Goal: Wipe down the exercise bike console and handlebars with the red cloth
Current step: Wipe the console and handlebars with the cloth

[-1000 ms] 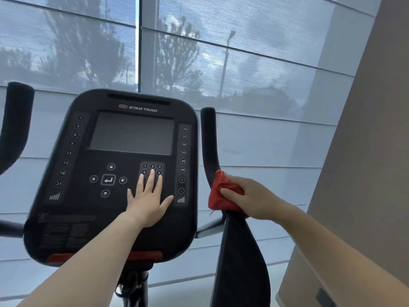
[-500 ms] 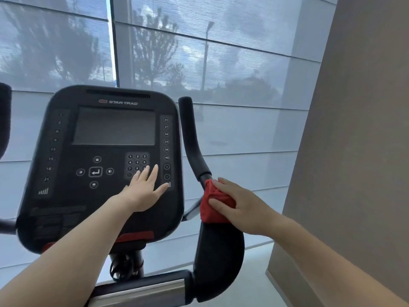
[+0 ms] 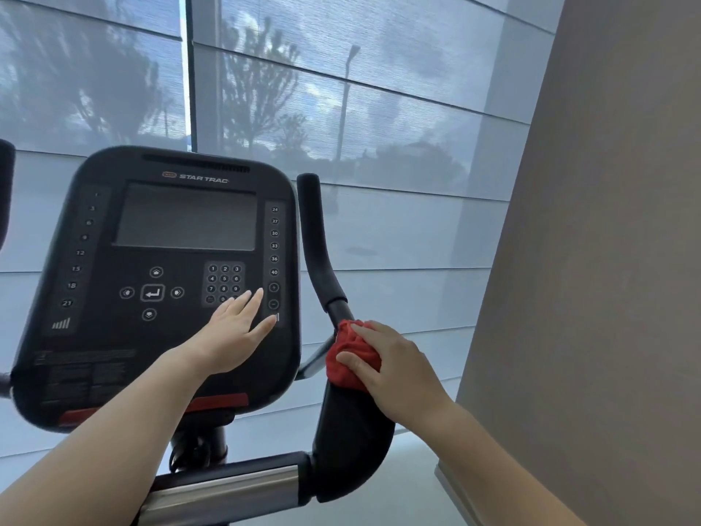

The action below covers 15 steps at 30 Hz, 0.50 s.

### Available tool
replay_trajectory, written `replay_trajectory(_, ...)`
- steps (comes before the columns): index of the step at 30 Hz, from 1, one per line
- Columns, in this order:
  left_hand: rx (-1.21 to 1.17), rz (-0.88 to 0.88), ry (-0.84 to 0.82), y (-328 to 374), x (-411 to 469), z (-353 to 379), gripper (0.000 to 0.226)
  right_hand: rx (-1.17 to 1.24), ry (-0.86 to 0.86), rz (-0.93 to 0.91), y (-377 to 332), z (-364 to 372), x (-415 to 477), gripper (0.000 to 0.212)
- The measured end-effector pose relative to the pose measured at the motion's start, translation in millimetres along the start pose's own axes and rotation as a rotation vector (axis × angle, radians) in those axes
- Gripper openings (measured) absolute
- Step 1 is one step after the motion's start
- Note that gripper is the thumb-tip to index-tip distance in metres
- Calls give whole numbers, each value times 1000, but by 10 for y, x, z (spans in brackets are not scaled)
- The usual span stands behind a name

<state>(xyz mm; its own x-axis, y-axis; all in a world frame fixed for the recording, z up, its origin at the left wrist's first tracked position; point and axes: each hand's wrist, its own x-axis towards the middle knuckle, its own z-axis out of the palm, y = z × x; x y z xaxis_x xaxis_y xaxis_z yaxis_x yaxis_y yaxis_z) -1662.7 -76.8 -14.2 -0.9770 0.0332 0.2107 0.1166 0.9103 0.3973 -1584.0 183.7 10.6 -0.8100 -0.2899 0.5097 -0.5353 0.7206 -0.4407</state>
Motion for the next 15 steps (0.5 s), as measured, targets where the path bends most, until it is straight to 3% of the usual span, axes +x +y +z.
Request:
replay_trajectory(4,-52,43,50,133,-43,-51,65,35,5,-17,23,-1,-120,58)
replay_trajectory(10,-124,66,66,375,-259,-40,64,12,-10,7,-12,46,-111,102)
replay_trajectory(15,-135,-5,85,413,-485,-3,63,119,1,10,31,60,-124,107)
